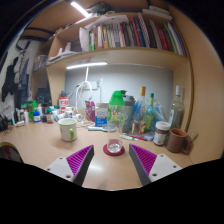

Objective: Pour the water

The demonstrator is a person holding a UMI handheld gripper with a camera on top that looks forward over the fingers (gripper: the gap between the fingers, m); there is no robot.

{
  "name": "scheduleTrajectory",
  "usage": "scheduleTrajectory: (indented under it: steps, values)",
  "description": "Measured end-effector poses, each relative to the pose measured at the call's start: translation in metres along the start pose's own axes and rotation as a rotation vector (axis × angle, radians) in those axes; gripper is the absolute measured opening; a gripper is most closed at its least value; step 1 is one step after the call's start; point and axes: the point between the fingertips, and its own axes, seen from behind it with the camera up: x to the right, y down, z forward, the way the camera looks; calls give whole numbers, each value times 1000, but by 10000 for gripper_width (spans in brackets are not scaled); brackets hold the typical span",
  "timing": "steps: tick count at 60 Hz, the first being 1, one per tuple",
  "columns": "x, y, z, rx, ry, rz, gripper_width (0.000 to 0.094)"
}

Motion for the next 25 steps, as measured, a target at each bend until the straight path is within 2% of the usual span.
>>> scheduleTrajectory:
  steps: [13,25]
  values:
    - [-26,10,-109,93,-62,65,804]
    - [-27,39,-176,83,-60,152,805]
